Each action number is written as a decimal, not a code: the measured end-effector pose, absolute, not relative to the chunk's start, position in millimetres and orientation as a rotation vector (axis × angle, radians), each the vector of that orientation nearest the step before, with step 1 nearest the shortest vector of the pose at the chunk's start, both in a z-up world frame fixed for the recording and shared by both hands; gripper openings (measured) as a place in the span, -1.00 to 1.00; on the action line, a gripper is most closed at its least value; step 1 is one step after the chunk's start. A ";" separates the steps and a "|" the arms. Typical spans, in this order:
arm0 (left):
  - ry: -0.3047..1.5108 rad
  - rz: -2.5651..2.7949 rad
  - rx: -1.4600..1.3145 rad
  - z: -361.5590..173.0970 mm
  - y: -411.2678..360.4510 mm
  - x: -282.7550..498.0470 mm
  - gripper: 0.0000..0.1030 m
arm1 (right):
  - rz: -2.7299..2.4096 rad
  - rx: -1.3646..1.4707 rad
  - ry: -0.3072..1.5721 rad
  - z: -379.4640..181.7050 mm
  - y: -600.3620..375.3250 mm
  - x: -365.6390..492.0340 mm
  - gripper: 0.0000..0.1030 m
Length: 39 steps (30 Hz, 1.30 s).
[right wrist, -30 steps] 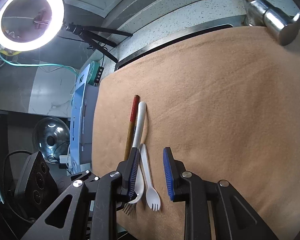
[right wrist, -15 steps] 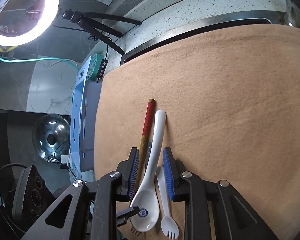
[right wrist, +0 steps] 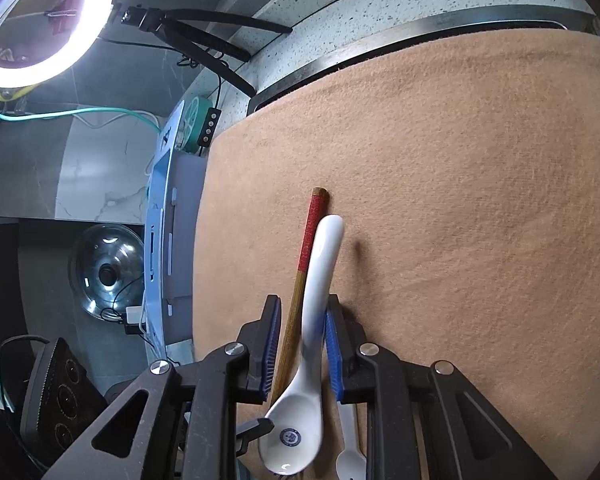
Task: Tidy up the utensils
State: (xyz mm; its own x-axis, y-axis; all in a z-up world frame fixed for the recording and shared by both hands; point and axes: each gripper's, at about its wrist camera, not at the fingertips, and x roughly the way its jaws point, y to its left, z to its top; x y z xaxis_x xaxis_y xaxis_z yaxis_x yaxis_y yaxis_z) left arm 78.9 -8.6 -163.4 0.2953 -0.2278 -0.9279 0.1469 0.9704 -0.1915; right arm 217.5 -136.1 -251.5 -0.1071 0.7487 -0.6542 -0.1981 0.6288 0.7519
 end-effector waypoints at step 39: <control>1.166 -0.109 0.235 -153.4 -82.4 13.8 -0.02 | 0.968 0.436 1.517 -255.8 -143.1 226.9 -0.59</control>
